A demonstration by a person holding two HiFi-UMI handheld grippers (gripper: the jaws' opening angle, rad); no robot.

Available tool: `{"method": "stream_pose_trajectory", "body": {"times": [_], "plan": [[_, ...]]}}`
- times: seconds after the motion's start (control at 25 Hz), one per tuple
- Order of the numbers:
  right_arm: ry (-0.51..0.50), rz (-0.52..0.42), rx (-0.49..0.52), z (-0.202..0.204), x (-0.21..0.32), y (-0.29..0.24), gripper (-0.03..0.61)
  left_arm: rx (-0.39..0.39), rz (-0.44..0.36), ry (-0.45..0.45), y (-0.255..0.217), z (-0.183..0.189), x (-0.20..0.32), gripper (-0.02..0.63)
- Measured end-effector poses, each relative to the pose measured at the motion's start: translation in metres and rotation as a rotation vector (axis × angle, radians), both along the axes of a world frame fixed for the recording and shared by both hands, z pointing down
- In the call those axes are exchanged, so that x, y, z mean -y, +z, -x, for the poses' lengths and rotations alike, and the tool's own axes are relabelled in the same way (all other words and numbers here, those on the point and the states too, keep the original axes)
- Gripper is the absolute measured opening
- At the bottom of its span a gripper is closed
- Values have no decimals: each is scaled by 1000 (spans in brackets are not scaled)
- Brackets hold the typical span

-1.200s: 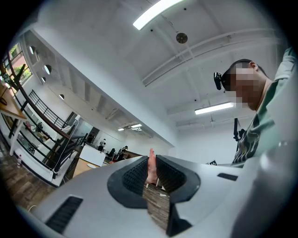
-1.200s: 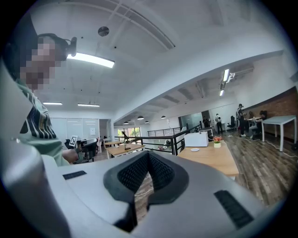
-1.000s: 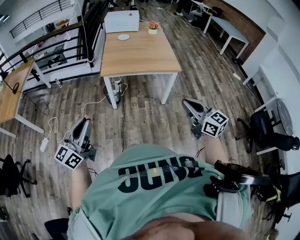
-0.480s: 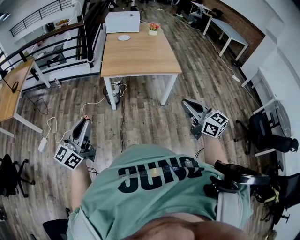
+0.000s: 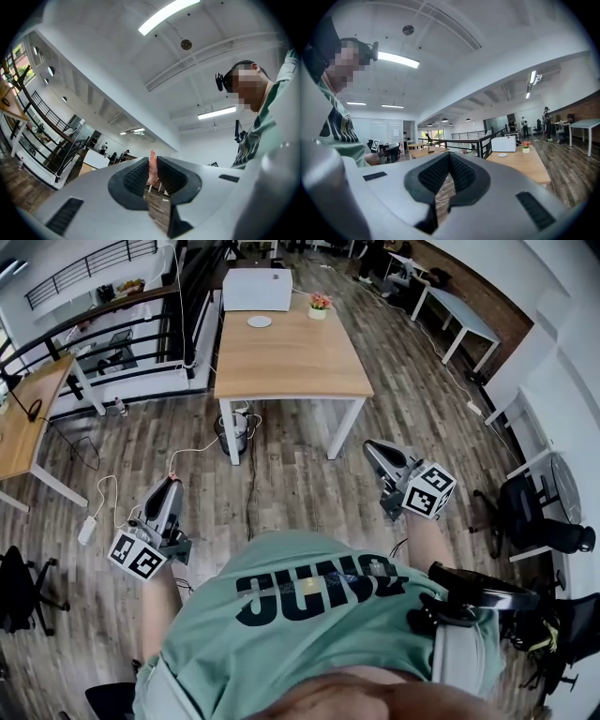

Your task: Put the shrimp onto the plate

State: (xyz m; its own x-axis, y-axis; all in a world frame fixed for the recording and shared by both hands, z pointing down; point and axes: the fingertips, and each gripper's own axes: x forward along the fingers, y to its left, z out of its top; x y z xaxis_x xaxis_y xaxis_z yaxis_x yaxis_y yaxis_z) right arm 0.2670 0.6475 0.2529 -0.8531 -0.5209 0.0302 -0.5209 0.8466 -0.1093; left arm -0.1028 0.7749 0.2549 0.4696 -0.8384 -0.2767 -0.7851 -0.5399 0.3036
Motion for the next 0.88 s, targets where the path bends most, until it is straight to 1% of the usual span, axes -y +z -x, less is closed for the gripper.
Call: {"method": "stream_pose_trajectory", "body": {"times": [0.28, 0.4, 0.68, 0.88], "plan": [[10, -12, -20, 52, -1, -3, 6, -10, -5, 18, 2, 55, 4, 60], [26, -2, -34, 73, -3, -5, 6, 8, 1, 29, 6, 73, 9, 60], [32, -6, -65, 98, -4, -3, 6, 10, 19, 75, 22, 88, 22, 60], [38, 15, -60, 94, 17, -2, 6, 9, 31, 82, 21, 80, 43, 60]]}}
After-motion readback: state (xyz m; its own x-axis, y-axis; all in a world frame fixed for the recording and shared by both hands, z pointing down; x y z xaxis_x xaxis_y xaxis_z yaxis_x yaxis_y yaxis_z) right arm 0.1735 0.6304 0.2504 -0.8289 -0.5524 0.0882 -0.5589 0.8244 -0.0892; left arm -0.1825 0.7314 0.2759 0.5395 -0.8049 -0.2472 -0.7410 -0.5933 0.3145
